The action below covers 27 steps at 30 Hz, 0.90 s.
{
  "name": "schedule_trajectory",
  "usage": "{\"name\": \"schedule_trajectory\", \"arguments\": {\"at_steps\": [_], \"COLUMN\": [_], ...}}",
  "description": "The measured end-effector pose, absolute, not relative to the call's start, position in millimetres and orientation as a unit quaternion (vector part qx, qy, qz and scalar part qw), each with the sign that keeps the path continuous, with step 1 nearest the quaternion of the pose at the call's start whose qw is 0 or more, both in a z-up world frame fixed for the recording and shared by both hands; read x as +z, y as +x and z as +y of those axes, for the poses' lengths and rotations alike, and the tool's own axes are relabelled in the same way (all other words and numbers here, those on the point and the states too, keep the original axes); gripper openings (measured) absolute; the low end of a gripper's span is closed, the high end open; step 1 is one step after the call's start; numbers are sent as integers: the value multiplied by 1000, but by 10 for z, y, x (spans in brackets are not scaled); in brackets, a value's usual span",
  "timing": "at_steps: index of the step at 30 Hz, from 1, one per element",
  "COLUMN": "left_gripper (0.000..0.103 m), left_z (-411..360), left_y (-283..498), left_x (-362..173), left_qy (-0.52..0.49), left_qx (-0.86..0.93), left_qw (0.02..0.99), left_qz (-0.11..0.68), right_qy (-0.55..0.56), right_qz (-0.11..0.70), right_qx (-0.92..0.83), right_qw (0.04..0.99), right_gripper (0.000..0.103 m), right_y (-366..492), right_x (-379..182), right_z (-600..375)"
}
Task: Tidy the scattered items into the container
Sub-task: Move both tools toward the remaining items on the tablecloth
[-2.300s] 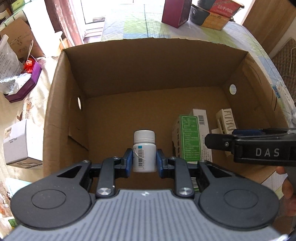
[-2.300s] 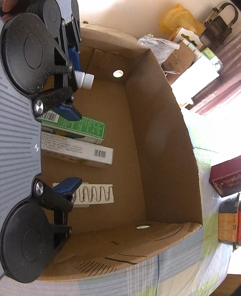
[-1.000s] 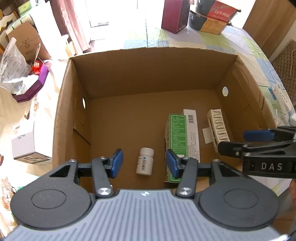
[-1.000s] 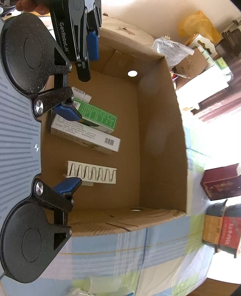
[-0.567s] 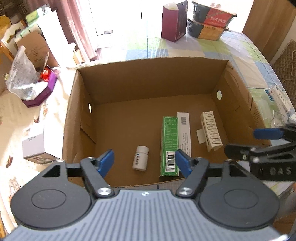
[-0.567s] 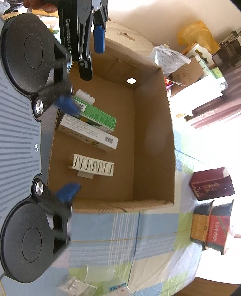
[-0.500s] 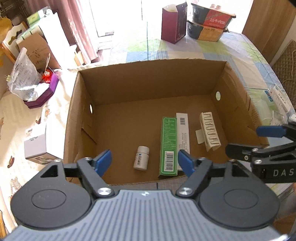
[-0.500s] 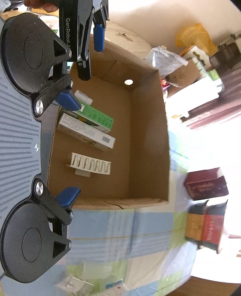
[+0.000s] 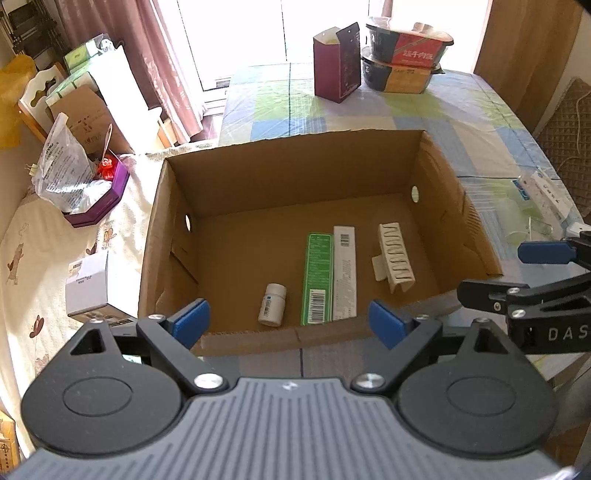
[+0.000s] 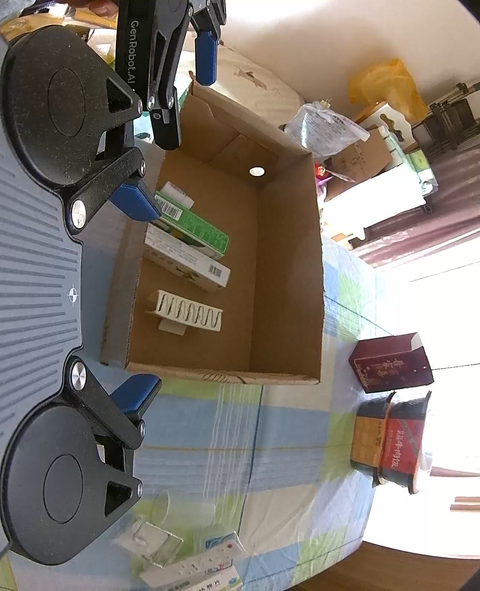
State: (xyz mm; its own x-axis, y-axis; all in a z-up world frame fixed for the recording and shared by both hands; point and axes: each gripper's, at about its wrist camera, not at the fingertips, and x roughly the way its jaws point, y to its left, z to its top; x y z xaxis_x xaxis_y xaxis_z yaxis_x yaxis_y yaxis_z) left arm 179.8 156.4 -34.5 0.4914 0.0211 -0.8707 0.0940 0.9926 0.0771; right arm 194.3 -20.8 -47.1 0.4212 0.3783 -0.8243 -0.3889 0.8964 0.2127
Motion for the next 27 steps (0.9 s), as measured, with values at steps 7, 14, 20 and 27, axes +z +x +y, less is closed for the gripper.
{"name": "schedule_trajectory", "arguments": {"at_steps": [7, 14, 20, 27], "left_gripper": [93, 94, 94, 94], "left_z": [1462, 1308, 1147, 935], "left_y": [1576, 1356, 1211, 1085], "left_x": [-224, -122, -38, -15], "left_qy": [50, 45, 43, 38], "left_qx": [-23, -28, -39, -53], "left_qw": [866, 869, 873, 874], "left_qz": [496, 491, 484, 482], "right_qy": [-15, -20, -16, -7], "right_qz": [482, 477, 475, 472], "right_qx": [235, 238, 236, 229], "right_qw": [844, 846, 848, 851], "right_gripper": [95, 95, 95, 95], "right_y": [1780, 1605, 1476, 1357], "right_x": [-370, -314, -267, -218], "right_z": [-317, -495, -698, -959]}}
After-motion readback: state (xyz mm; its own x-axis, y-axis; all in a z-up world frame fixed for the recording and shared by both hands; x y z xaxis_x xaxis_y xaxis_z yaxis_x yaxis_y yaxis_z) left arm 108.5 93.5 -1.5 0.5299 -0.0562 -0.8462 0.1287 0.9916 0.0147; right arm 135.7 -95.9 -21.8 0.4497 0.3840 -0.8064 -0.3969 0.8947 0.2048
